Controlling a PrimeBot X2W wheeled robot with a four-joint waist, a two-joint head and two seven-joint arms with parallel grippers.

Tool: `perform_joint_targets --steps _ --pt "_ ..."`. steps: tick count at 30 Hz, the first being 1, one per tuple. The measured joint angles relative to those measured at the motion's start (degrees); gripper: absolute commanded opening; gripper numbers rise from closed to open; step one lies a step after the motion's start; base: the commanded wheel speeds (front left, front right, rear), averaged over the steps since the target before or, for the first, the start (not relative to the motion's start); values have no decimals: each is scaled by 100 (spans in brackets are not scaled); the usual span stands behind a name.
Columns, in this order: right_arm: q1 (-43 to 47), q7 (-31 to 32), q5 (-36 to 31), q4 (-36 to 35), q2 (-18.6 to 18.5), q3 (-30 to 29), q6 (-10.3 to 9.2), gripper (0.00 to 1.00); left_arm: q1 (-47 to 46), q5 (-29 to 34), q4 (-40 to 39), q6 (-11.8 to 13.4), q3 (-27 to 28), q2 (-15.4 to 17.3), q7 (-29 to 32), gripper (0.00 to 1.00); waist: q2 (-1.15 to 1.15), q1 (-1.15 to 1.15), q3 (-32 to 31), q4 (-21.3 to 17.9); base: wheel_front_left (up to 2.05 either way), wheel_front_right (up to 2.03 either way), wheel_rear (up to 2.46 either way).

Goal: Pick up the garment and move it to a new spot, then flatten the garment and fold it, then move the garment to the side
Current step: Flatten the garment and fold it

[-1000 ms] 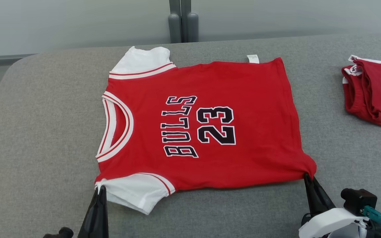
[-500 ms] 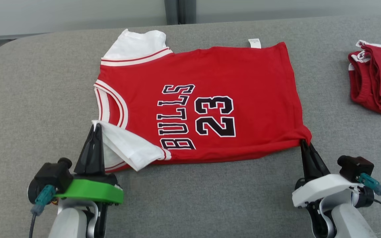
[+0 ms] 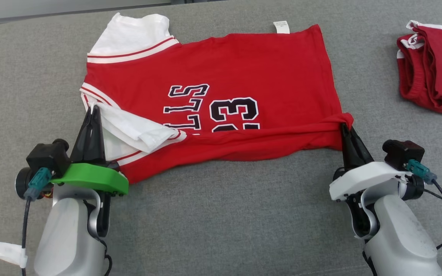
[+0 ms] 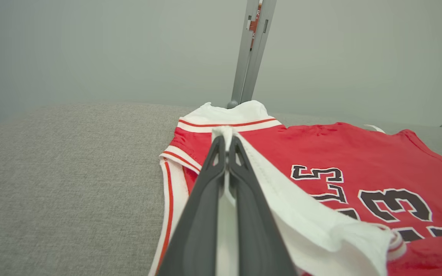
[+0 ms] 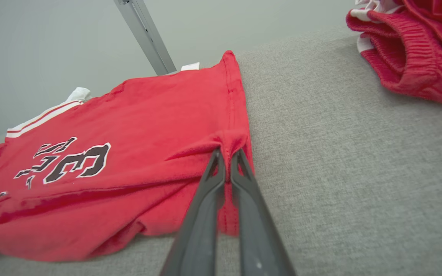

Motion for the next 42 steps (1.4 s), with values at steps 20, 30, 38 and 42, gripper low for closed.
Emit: perform_joint_targets --steps 20,30,38,42 --pt "-1351 -26 247 933 2 368 0 100 -692 321 523 63 544 -10 0 100 0 0 336 -71 0 0 0" --pt "-887 -32 -45 80 4 -112 0 100 -382 315 108 11 519 -40 0 100 0 0 121 27 0 0 0" --pt "15 -32 -521 -652 3 -361 0 100 338 168 -205 -12 559 -4 0 100 0 0 -201 116 0 0 0" --pt "451 -32 -584 -881 3 -386 0 100 754 36 -59 -13 361 109 177 100 0 0 -372 170 0 0 0"
